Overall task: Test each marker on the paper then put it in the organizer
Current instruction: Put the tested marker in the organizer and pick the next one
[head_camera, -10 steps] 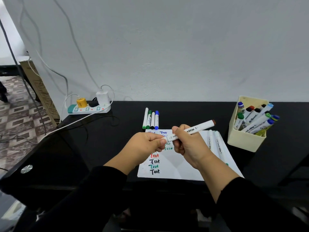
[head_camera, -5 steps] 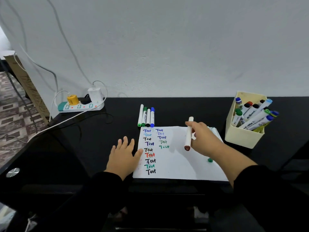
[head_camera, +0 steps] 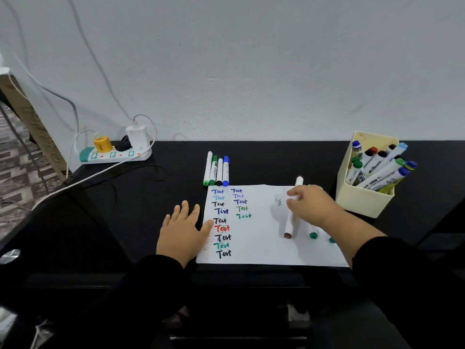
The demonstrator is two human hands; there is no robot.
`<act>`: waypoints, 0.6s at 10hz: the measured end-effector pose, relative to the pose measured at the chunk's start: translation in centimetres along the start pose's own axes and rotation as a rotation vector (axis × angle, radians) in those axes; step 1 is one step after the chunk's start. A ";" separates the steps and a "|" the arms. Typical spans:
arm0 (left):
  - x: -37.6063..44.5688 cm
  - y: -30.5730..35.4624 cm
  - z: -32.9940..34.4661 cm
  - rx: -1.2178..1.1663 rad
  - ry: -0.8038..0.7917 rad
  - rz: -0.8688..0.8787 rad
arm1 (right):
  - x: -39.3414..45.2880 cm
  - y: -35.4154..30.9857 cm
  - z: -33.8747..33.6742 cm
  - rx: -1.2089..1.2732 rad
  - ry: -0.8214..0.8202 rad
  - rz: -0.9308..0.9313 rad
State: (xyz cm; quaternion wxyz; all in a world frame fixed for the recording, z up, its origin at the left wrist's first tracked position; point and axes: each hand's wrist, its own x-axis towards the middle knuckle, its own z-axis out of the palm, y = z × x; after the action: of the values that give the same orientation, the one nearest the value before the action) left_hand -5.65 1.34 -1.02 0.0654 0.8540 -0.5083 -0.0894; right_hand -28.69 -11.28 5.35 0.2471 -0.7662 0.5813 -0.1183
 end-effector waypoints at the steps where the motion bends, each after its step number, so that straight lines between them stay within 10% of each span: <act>1: 0.1 -0.1 0.1 0.003 0.002 -0.002 | 0.0 0.0 0.8 -0.156 0.001 0.029; 6: 0.1 0.0 0.0 0.006 -0.010 -0.008 | 1.2 0.0 1.9 -0.729 0.051 0.006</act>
State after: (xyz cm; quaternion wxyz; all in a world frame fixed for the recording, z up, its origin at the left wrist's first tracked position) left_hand -5.62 1.27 -1.02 0.0597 0.8558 -0.5055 -0.0924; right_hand -27.41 -11.93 3.62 -0.0567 -0.7991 0.5934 0.0783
